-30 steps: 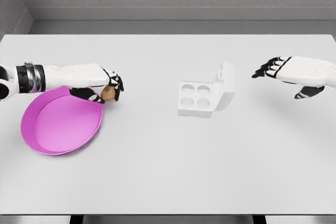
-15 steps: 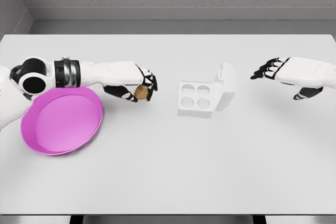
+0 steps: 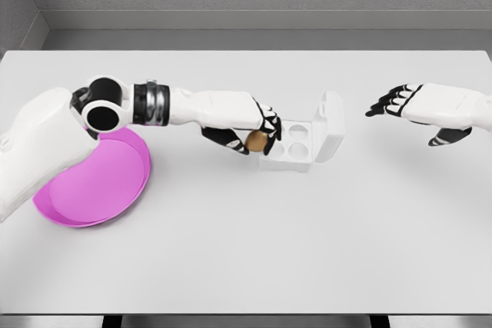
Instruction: Pack egg into the box and close the box lid
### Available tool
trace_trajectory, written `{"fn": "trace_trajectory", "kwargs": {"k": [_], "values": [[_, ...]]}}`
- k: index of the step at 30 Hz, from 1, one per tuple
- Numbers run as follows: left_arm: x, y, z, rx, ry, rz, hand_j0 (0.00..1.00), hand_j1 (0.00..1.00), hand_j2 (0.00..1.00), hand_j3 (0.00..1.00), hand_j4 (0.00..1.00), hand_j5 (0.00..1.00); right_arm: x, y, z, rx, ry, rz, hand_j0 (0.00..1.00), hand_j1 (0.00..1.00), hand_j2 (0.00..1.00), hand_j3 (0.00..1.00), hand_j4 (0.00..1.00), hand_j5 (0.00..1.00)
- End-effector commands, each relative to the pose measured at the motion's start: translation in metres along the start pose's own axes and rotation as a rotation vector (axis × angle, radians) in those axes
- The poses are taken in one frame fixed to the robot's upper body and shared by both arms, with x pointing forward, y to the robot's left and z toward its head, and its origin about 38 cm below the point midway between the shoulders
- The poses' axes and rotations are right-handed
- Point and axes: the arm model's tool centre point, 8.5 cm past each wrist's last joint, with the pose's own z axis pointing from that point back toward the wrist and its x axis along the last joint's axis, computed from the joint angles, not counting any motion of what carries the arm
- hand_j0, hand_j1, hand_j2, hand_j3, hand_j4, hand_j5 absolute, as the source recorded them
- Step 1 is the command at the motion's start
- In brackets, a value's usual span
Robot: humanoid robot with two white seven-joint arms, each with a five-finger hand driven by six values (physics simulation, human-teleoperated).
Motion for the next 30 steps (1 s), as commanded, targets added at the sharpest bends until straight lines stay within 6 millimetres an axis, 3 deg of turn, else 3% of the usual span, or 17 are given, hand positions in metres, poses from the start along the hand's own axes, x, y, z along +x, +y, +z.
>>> {"fn": "trace_trajectory", "kwargs": {"k": [1,9,20,30], "values": [[-0.002,-0.001,-0.016,0.006,-0.008,0.026,0.41,0.41,0.41,0.41,0.41,0.41,0.0,0.0,0.0,-0.003,0.0,-0.004,1.0,1.0,1.0,1.0,1.0,1.0],[-0.025,-0.012,-0.029,-0.023,0.055,0.065,0.42,0.42,0.42,0.42,0.42,0.42,0.0,0.0,0.0,-0.001,0.0,-0.005,1.0,1.0,1.0,1.0,1.0,1.0],[-0.028,-0.018,-0.038,-0.038,0.063,0.075,0.46,0.46,0.46,0.46,0.46,0.46,0.0,0.0,0.0,-0.001,0.0,-0.004,1.0,1.0,1.0,1.0,1.0,1.0],[-0.027,-0.017,-0.043,-0.038,0.057,0.076,0.57,0.57,0.57,0.57,0.57,0.57,0.0,0.001,0.0,0.001,-0.002,-0.005,1.0,1.0,1.0,1.0,1.0,1.0]]}}
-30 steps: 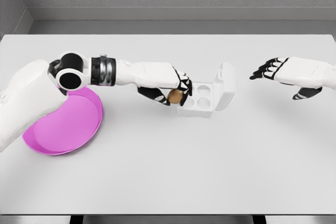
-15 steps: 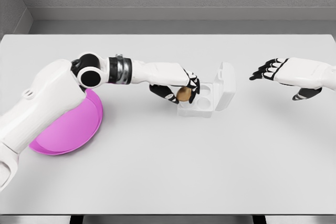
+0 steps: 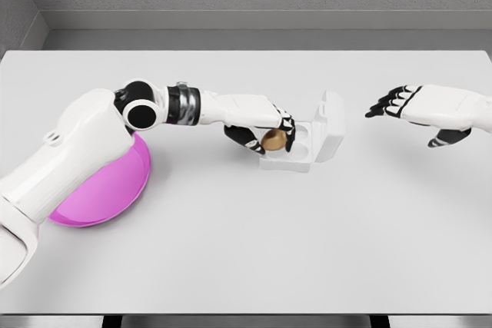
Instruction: Pack egg into the box and close the box lid
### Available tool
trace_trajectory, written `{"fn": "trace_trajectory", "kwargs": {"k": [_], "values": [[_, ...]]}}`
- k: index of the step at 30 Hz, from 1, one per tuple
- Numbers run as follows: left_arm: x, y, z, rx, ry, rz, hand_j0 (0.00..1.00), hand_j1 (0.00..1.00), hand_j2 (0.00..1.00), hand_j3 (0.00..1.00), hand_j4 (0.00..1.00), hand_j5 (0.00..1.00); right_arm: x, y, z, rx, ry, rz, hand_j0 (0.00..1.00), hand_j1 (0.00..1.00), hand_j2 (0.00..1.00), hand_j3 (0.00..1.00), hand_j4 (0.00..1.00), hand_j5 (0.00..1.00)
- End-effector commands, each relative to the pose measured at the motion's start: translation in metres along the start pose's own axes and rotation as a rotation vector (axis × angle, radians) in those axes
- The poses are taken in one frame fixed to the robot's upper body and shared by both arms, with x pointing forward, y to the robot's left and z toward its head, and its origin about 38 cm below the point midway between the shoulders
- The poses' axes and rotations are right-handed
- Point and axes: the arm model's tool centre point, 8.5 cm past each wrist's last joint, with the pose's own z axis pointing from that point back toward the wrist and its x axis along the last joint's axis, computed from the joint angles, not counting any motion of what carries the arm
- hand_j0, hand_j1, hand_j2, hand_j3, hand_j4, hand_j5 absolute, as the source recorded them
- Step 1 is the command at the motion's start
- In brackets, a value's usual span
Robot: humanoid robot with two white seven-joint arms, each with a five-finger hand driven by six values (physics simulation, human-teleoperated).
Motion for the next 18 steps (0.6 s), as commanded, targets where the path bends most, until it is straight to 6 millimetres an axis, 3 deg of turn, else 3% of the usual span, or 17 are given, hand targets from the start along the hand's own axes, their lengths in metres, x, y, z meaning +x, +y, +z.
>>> {"fn": "trace_trajectory", "kwargs": {"k": [1,18], "values": [[0.0014,0.0012,-0.0025,0.005,-0.004,0.003,0.57,0.57,0.57,0.57,0.57,0.57,-0.0006,-0.0012,0.0008,-0.004,0.002,-0.003,1.0,1.0,1.0,1.0,1.0,1.0],[0.0055,0.0026,-0.0089,0.005,-0.016,-0.003,0.79,0.79,0.79,0.79,0.79,0.79,0.0,-0.0012,0.0004,-0.004,0.0,-0.002,1.0,1.0,1.0,1.0,1.0,1.0]]}}
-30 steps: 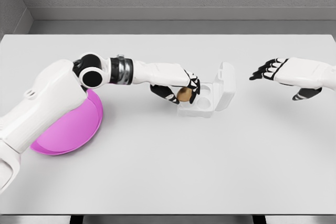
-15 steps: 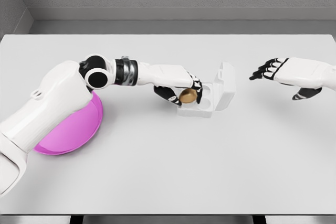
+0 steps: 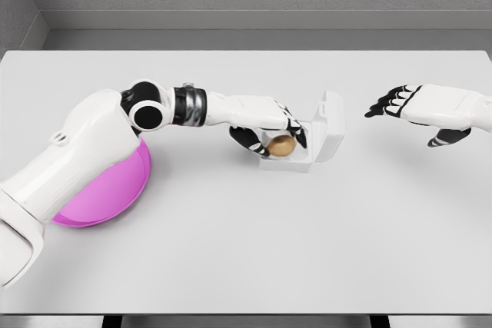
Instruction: Pack egg into the box and close the box lid
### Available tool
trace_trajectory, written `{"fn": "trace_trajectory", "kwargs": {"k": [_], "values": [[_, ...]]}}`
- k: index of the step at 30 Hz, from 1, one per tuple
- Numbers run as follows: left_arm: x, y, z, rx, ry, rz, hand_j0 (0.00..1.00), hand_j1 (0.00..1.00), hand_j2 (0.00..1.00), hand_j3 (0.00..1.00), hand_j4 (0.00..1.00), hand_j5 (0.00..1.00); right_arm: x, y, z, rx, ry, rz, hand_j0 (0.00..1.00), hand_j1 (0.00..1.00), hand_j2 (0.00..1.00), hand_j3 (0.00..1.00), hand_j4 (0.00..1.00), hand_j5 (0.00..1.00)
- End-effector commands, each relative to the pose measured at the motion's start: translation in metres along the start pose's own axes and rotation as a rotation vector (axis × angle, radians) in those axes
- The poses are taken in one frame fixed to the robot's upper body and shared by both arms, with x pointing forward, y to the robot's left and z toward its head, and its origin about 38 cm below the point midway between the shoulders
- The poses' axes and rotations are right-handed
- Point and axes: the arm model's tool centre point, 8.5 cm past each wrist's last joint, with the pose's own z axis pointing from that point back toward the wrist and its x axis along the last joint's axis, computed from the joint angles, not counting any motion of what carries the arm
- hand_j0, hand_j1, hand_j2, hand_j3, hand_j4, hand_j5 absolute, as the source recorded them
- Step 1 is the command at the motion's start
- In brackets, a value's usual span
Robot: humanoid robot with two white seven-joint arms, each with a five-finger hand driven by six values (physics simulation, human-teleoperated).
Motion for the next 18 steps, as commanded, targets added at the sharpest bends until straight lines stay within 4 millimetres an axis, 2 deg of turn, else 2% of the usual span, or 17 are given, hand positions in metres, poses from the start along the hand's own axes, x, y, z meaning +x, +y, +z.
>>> {"fn": "trace_trajectory", "kwargs": {"k": [1,7,14,16,18], "values": [[0.001,0.001,-0.001,0.007,-0.003,0.004,0.81,0.81,0.81,0.81,0.81,0.81,0.0,0.0,0.0,-0.004,0.0,-0.005,1.0,1.0,1.0,1.0,1.0,1.0],[0.0,0.002,0.0,0.009,0.0,0.005,0.94,0.94,0.94,0.94,0.94,0.94,0.0,0.0,0.0,-0.004,0.0,-0.005,1.0,1.0,1.0,1.0,1.0,1.0],[-0.002,0.003,0.003,0.012,0.004,0.008,1.0,1.0,1.0,1.0,1.0,1.0,0.003,-0.001,-0.002,-0.002,-0.011,0.002,1.0,1.0,1.0,1.0,1.0,1.0],[-0.005,0.008,0.009,0.022,0.015,0.003,1.0,1.0,1.0,1.0,1.0,1.0,0.006,-0.002,-0.003,-0.002,-0.019,0.008,1.0,1.0,1.0,1.0,1.0,1.0],[-0.014,0.013,0.034,0.05,0.037,0.028,1.0,1.0,1.0,1.0,1.0,1.0,0.007,-0.001,-0.004,-0.001,-0.02,0.008,1.0,1.0,1.0,1.0,1.0,1.0]]}}
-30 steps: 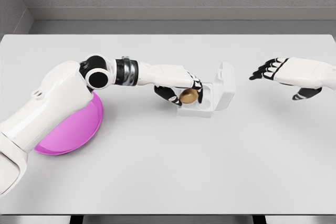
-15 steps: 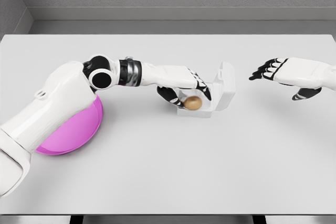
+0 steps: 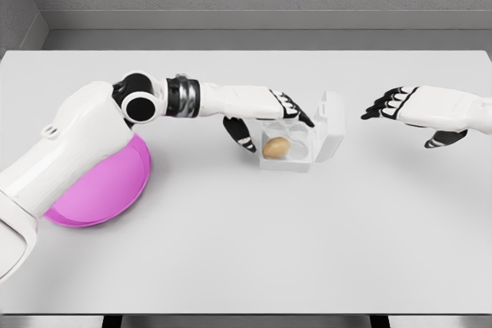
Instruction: Pack egg into the box and close the box lid
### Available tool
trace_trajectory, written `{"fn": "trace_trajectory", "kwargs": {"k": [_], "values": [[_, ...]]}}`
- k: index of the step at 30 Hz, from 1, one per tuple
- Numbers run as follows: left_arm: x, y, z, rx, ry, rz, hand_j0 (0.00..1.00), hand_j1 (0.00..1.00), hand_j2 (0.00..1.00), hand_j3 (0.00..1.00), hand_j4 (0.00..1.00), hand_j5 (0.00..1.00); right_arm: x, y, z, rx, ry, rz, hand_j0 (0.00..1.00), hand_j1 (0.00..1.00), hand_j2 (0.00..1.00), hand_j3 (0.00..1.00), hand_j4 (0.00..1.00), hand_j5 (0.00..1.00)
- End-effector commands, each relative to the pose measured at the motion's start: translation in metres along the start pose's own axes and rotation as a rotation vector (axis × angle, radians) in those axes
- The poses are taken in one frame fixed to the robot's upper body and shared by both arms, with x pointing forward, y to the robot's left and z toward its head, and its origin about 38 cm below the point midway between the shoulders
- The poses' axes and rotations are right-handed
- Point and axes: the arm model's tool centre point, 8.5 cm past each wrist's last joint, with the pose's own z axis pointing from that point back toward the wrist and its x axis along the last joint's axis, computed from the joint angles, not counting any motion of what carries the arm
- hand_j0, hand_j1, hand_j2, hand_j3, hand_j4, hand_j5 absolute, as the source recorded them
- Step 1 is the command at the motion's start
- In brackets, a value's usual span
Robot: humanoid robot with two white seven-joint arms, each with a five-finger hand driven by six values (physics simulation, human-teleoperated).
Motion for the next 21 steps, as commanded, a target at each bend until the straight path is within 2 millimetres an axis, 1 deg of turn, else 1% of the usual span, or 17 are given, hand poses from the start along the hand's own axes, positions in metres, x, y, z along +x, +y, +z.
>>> {"fn": "trace_trajectory", "kwargs": {"k": [1,3,5,6,9,17,21], "values": [[-0.016,-0.001,0.035,0.037,0.04,0.057,1.0,1.0,1.0,1.0,1.0,1.0,0.001,0.0,0.0,-0.002,-0.003,-0.002,1.0,1.0,1.0,1.0,1.0,1.0],[-0.032,-0.001,0.074,0.077,0.09,0.108,1.0,1.0,1.0,1.0,1.0,1.0,0.001,-0.001,0.0,-0.002,-0.004,-0.001,1.0,1.0,1.0,1.0,1.0,1.0],[-0.047,-0.001,0.119,0.108,0.154,0.146,1.0,1.0,1.0,1.0,1.0,1.0,0.001,-0.001,0.0,-0.001,-0.003,0.0,1.0,1.0,1.0,1.0,1.0,1.0],[-0.05,-0.002,0.13,0.109,0.174,0.148,1.0,1.0,1.0,1.0,1.0,1.0,0.002,-0.001,0.0,-0.002,-0.004,0.001,1.0,1.0,1.0,1.0,1.0,1.0],[-0.054,0.002,0.143,0.127,0.199,0.146,1.0,1.0,1.0,1.0,1.0,1.0,0.003,-0.001,-0.001,-0.002,-0.008,0.004,1.0,1.0,1.0,1.0,1.0,1.0],[-0.056,0.002,0.147,0.13,0.209,0.148,1.0,1.0,1.0,1.0,1.0,1.0,0.005,0.0,-0.003,0.002,-0.015,0.002,1.0,1.0,1.0,1.0,1.0,1.0],[-0.056,0.003,0.149,0.136,0.211,0.149,1.0,1.0,1.0,1.0,1.0,1.0,0.008,0.003,-0.008,0.008,-0.026,-0.001,1.0,1.0,1.0,1.0,1.0,1.0]]}}
